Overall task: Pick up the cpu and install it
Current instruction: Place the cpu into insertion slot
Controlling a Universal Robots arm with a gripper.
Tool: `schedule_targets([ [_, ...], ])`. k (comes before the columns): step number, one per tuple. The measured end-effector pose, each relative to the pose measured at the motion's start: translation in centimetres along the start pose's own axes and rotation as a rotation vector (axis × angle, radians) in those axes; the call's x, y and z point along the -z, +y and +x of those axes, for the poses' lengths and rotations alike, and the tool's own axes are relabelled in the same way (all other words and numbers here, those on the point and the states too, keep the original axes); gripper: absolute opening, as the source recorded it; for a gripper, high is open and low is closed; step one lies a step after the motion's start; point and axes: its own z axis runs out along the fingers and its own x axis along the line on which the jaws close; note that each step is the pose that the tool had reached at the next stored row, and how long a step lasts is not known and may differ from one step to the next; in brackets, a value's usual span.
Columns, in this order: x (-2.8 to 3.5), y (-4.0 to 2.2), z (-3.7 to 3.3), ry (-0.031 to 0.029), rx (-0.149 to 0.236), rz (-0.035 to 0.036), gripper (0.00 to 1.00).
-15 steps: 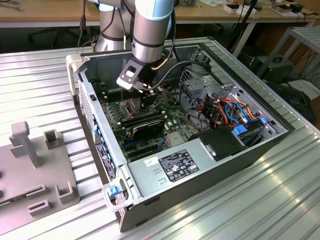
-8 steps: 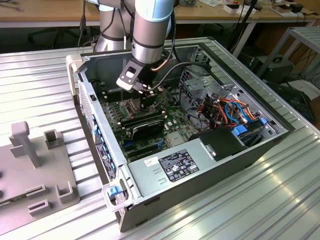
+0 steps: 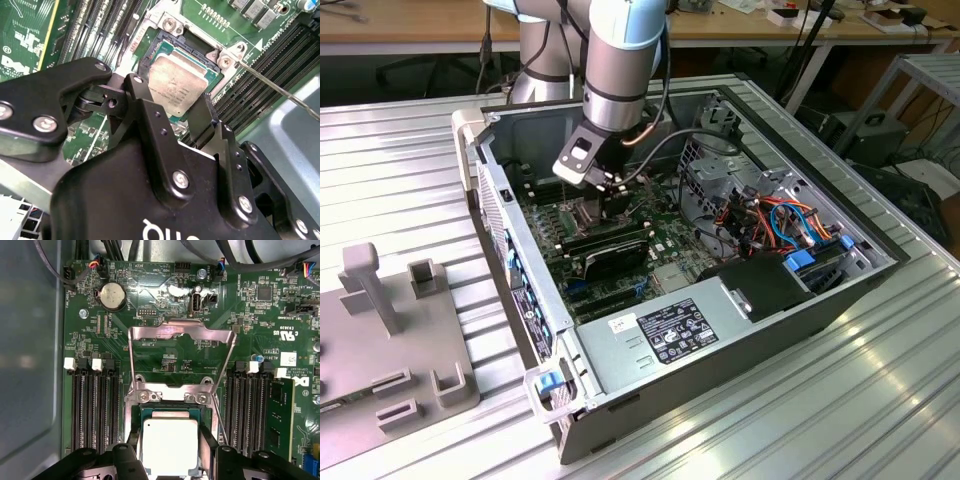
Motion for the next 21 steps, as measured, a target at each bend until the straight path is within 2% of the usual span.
schedule_targets([
  [10, -0.12, 0.0, 0.0, 0.0001, 0.0, -0.0001, 0.55],
  [21, -0.17, -0.2, -0.02, -0.0004, 0.0, -0.0067, 0.55],
])
